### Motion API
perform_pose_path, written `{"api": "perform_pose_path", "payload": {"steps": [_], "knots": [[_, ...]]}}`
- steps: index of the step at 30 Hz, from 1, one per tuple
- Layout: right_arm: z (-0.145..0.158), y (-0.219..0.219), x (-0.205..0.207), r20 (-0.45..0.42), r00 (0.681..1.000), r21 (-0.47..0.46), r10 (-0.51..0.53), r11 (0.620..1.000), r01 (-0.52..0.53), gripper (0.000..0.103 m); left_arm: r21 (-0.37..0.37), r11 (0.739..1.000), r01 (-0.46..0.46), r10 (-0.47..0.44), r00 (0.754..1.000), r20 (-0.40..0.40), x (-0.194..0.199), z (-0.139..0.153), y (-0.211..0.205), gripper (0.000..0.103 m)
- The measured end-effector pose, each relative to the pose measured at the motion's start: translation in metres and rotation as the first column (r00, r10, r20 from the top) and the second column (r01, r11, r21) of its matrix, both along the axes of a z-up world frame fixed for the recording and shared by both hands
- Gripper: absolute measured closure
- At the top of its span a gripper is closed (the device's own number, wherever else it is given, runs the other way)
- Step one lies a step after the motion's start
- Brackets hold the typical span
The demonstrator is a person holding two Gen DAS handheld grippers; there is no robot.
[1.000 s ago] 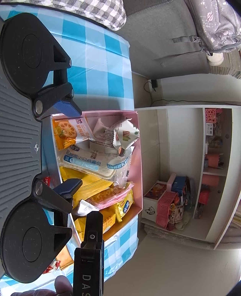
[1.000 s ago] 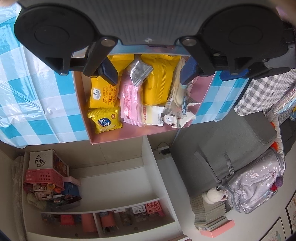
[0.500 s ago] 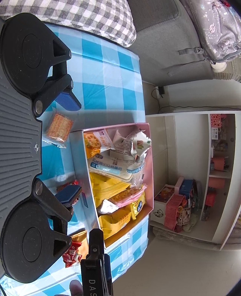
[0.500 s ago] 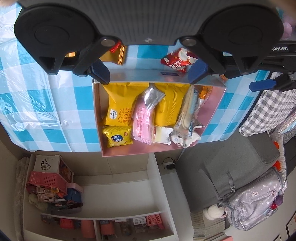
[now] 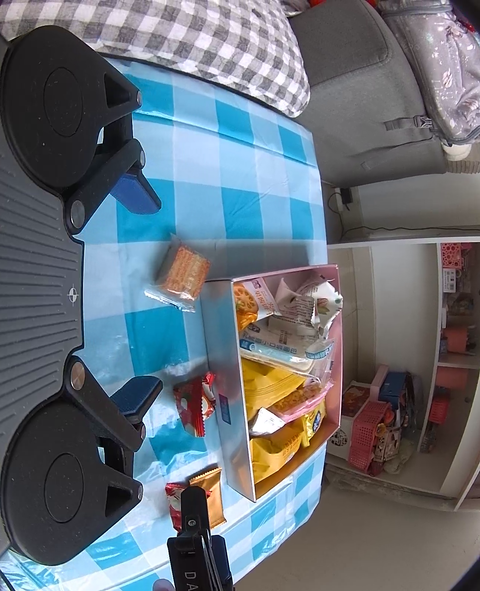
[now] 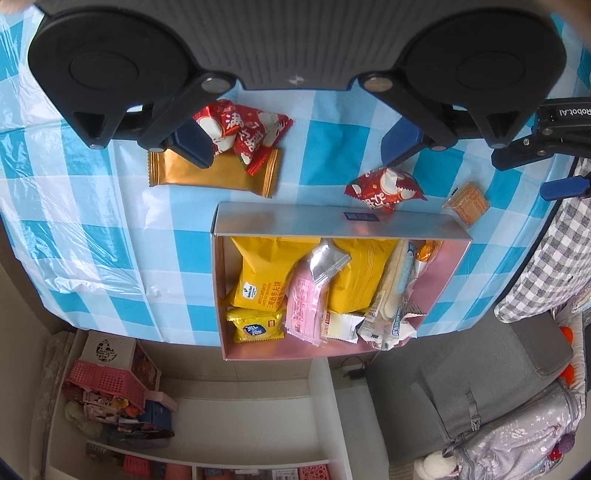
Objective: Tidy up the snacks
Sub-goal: 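Lift both tools out of the tray back over the loose snacks, then grasp the red-and-white candy with the right tool while the left tool grasps the cracker pack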
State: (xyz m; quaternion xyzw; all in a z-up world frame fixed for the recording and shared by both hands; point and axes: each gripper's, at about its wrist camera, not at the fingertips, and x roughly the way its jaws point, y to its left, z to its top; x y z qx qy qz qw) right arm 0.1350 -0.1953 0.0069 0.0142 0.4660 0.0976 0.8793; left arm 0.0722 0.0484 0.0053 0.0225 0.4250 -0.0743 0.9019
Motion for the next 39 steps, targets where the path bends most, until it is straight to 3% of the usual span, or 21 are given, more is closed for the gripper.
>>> {"api": "perform_pose_path", "payload": {"steps": [10,20,30,39], "knots": [[-0.010,0.002,-0.007,-0.022,1.000,-0.072,0.018,0.997,-0.020,0.004,0.058,0.998,0.010,-0.007,0.999,-0.052,-0.002,-0.026,0.012,0.007],[-0.017,0.016,-0.008,-0.027,0.999,-0.108,0.027,0.994,-0.030,0.001,0.128,0.992,0.022,-0.019,0.999,-0.029,0.007,-0.049,0.034,0.007],[-0.010,0.040,-0.004,-0.003,0.999,-0.047,0.044,0.998,-0.044,0.001,0.101,0.993,0.055,-0.055,0.998,0.004,0.011,-0.048,0.049,0.007],[-0.014,0.069,0.005,0.019,0.997,-0.021,0.076,0.997,-0.076,0.003,0.076,0.990,0.116,-0.120,0.991,0.059,0.024,-0.056,0.026,0.007]]}}
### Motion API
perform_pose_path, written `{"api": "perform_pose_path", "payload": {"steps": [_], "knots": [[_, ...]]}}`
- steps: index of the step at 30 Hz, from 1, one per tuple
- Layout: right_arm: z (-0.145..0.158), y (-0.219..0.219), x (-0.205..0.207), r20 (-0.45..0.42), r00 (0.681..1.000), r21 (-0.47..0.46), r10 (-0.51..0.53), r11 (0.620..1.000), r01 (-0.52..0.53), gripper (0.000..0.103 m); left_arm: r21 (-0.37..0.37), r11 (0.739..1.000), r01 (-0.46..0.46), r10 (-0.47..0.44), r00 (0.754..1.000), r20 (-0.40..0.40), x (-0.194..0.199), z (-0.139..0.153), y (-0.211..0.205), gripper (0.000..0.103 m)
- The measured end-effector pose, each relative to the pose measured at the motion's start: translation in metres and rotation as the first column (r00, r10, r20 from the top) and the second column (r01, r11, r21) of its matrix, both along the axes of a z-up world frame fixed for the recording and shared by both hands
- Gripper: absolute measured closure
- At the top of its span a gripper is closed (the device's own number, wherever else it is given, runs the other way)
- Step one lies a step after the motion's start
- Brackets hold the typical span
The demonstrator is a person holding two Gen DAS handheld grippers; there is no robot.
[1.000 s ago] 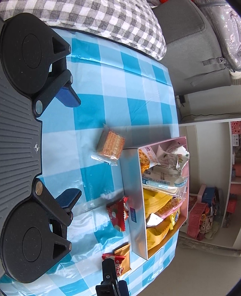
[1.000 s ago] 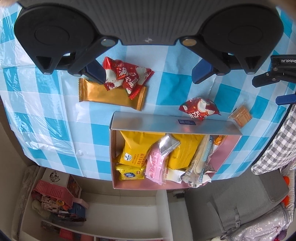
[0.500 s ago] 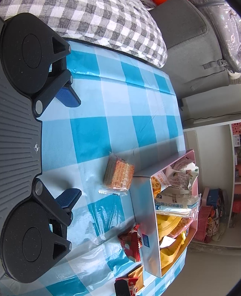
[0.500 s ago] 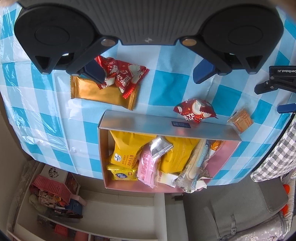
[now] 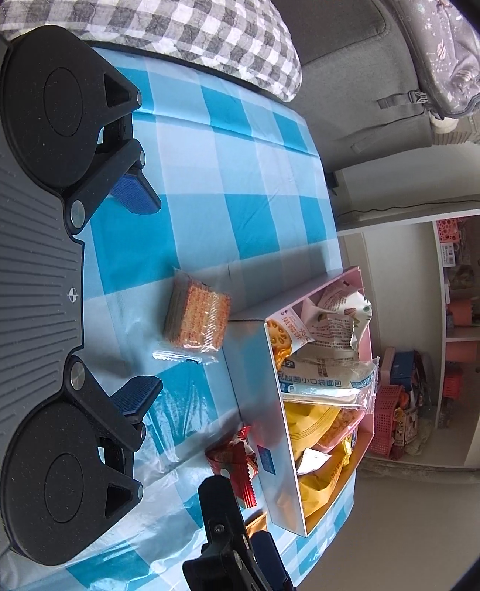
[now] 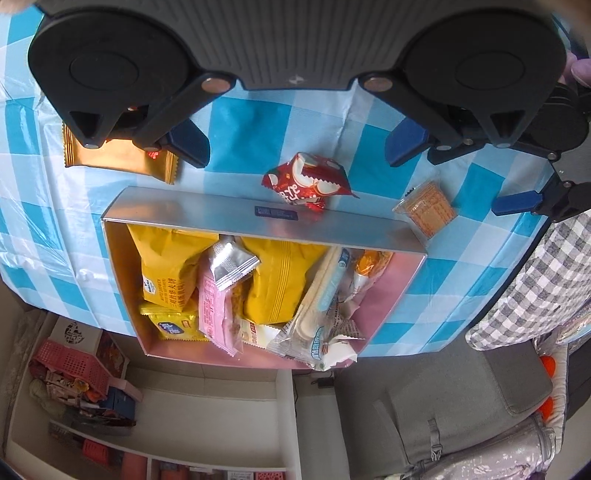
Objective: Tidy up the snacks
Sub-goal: 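Grasp the red-and-white candy with the right tool while the left tool grasps the cracker pack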
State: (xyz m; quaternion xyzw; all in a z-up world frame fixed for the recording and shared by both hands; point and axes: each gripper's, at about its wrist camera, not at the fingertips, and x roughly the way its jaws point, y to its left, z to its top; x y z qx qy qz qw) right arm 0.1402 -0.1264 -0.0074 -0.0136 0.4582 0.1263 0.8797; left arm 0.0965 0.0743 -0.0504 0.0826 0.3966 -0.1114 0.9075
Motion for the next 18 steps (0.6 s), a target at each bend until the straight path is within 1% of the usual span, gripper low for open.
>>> {"api": "perform_pose_path", "payload": {"steps": [2,4,7,9,15,16,17,18], "knots": [[-0.002,0.002,0.002,0.006,1.000,0.012,-0.009,1.000,0.009,0.005,-0.013,1.000,0.009,-0.009,1.000,0.007,0.004,-0.003,-0.005,0.008],[-0.004,0.003,0.006,0.006,1.000,0.020,-0.023,1.000,0.022,0.006,-0.010,1.000,0.017,-0.017,1.000,0.013,0.007,-0.005,-0.011,0.009],[-0.009,0.002,0.010,-0.005,0.999,0.047,-0.039,0.998,0.039,0.011,-0.001,1.000,0.031,-0.031,0.999,0.023,0.009,-0.007,-0.017,0.010],[-0.012,0.001,0.014,-0.015,0.999,0.061,-0.049,0.997,0.050,0.016,0.002,0.999,0.037,-0.037,0.999,0.029,0.011,-0.007,-0.021,0.013],[-0.018,0.003,0.019,-0.029,0.998,0.062,-0.049,0.997,0.050,0.029,0.001,1.000,0.028,-0.028,0.999,0.045,0.015,-0.006,-0.025,0.026],[-0.019,0.003,0.019,-0.030,0.998,0.062,-0.046,0.997,0.048,0.030,-0.001,1.000,0.025,-0.025,0.999,0.046,0.016,-0.006,-0.026,0.029],[-0.019,0.003,0.018,-0.031,0.999,0.062,-0.044,0.997,0.046,0.034,-0.002,1.000,0.022,-0.022,0.999,0.048,0.016,-0.005,-0.026,0.034],[-0.019,0.004,0.018,-0.031,0.999,0.061,-0.040,0.997,0.042,0.038,-0.003,1.000,0.019,-0.019,0.999,0.049,0.016,-0.005,-0.026,0.037]]}}
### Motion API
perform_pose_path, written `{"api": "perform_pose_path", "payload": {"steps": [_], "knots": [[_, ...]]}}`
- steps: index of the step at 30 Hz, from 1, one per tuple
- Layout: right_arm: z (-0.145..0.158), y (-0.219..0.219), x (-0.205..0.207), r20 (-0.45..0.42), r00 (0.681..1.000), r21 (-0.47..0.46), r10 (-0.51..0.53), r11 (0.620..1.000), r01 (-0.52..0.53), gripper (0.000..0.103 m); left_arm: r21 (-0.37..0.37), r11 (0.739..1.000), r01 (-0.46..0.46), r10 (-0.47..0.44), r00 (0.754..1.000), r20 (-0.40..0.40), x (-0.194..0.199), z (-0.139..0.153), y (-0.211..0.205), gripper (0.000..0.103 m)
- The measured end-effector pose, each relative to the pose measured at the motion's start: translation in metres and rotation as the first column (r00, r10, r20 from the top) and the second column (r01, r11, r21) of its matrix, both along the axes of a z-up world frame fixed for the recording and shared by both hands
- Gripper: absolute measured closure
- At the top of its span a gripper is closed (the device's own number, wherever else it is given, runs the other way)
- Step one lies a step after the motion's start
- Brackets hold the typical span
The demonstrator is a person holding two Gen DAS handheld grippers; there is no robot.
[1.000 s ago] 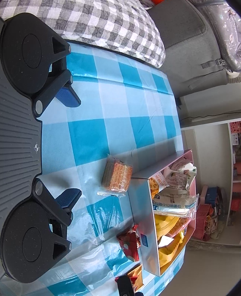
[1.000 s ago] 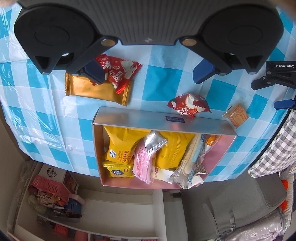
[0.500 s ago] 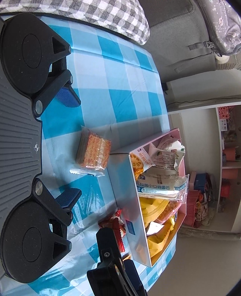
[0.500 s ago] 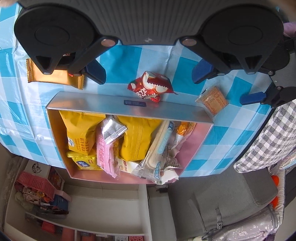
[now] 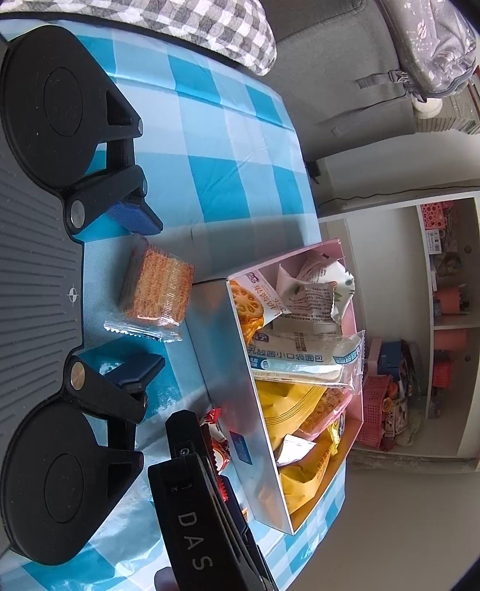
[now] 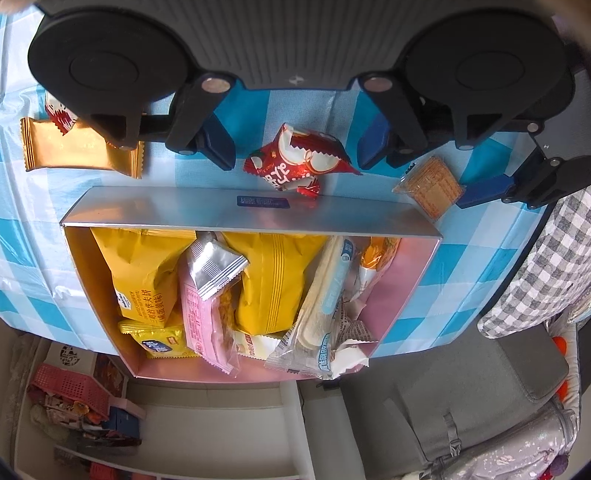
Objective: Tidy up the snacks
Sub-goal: 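Grasp the red-and-white candy with the right tool while the left tool grasps the cracker pack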
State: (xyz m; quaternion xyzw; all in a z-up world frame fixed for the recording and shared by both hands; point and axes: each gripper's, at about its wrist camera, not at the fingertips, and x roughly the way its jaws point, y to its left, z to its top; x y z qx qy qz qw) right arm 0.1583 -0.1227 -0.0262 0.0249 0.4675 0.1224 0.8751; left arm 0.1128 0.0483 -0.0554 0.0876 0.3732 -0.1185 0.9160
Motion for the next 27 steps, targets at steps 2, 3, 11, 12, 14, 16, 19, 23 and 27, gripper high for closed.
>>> {"api": "perform_pose_path", "payload": {"steps": [2,3,11,12,14,16,19,23,27], "knots": [[0.000,0.000,-0.001,0.002,1.000,-0.002,0.005,1.000,-0.005,0.044,-0.003,1.000,-0.008,0.008,1.000,-0.001,0.001,0.001,0.000,0.042],[0.000,0.001,0.000,0.002,1.000,-0.004,0.008,1.000,-0.008,0.047,-0.005,1.000,-0.008,0.008,1.000,-0.003,0.001,0.001,0.000,0.043],[0.002,0.002,0.000,0.008,1.000,-0.012,0.023,1.000,-0.022,0.062,0.003,1.000,-0.006,0.006,1.000,-0.012,-0.001,0.004,-0.002,0.057],[0.003,0.002,-0.001,0.011,1.000,-0.017,0.027,1.000,-0.026,0.063,0.002,1.000,-0.006,0.006,1.000,-0.014,-0.001,0.004,-0.002,0.058],[0.004,0.003,-0.001,0.016,0.999,-0.023,0.034,0.999,-0.034,0.064,0.004,1.000,-0.009,0.009,1.000,-0.018,-0.001,0.005,-0.002,0.060],[0.006,0.002,-0.002,0.021,0.999,-0.027,0.043,0.999,-0.043,0.066,0.005,1.000,-0.012,0.012,1.000,-0.028,-0.001,0.006,-0.002,0.060],[0.009,0.003,-0.003,0.026,0.998,-0.035,0.053,0.998,-0.052,0.068,0.003,1.000,-0.020,0.021,0.999,-0.044,0.000,0.008,-0.003,0.061],[0.010,0.001,-0.002,0.019,0.998,-0.029,0.051,0.998,-0.051,0.070,0.000,1.000,-0.031,0.031,0.998,-0.063,0.000,0.010,-0.003,0.061],[0.014,-0.004,-0.003,0.019,0.999,-0.009,0.045,0.999,-0.045,0.070,-0.012,0.999,-0.050,0.049,0.996,-0.080,0.000,0.014,0.000,0.061]]}}
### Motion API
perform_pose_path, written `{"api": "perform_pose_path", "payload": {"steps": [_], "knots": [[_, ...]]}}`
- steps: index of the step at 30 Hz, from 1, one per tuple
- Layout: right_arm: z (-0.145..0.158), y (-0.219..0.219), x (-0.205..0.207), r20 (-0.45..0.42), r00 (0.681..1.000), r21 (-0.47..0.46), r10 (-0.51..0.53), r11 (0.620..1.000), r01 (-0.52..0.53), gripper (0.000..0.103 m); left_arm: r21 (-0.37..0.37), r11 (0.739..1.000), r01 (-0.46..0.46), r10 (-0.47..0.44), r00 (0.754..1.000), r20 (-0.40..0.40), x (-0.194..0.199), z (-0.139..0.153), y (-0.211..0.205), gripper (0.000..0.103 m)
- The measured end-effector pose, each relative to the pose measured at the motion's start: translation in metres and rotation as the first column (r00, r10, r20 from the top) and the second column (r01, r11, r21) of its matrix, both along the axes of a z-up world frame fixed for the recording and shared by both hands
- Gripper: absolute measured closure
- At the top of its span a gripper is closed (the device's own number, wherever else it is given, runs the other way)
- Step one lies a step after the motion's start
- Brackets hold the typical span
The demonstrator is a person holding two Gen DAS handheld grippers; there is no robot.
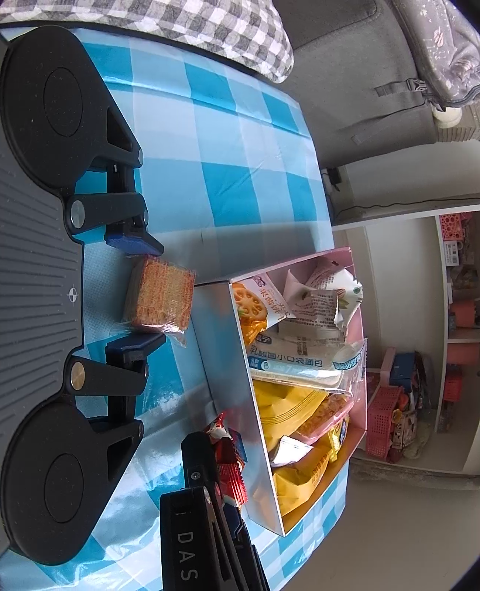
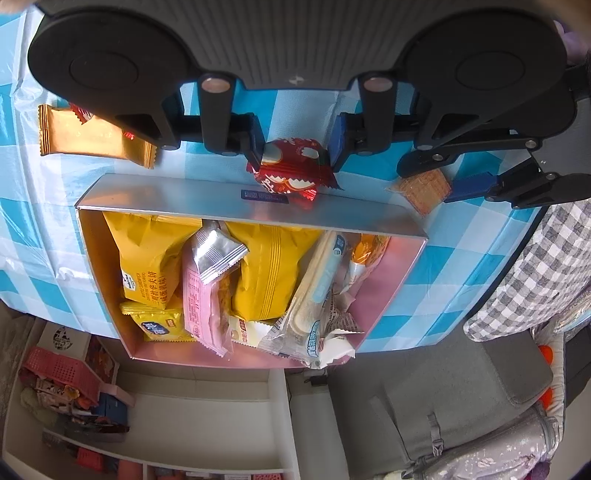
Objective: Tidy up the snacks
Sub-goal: 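Carry the candy and cracker pack into the pink tray and open both tools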
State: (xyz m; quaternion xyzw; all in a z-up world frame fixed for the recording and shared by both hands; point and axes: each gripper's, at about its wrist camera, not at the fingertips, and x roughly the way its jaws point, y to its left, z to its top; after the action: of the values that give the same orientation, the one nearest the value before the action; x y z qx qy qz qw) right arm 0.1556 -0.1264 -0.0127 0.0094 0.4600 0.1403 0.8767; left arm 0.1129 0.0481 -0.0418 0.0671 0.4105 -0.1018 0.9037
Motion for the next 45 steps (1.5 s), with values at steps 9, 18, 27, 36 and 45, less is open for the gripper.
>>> {"api": "perform_pose_path", "payload": {"steps": [9,18,27,36,45], "knots": [[0.007,-0.008,-0.002,-0.026,1.000,0.032,-0.011,0.999,0.011,0.071,-0.066,0.997,-0.049,0.047,0.998,-0.038,0.000,0.010,0.014,0.062],[0.016,-0.022,-0.007,-0.049,0.998,0.053,-0.032,0.998,0.035,0.071,-0.075,0.996,-0.047,0.045,0.998,-0.036,-0.007,0.022,0.016,0.062],[0.034,-0.036,-0.015,-0.019,0.998,0.102,-0.051,0.993,0.053,0.071,-0.111,0.992,-0.057,0.058,0.998,-0.002,-0.013,0.040,0.017,0.062],[0.047,-0.048,-0.012,0.022,0.995,0.147,-0.099,0.985,0.094,0.071,-0.150,0.986,-0.079,0.086,0.995,0.045,-0.011,0.053,0.012,0.062],[0.048,-0.051,0.002,0.063,0.989,0.187,-0.131,0.975,0.117,0.071,-0.165,0.981,-0.103,0.115,0.991,0.065,0.006,0.052,-0.004,0.062]]}}
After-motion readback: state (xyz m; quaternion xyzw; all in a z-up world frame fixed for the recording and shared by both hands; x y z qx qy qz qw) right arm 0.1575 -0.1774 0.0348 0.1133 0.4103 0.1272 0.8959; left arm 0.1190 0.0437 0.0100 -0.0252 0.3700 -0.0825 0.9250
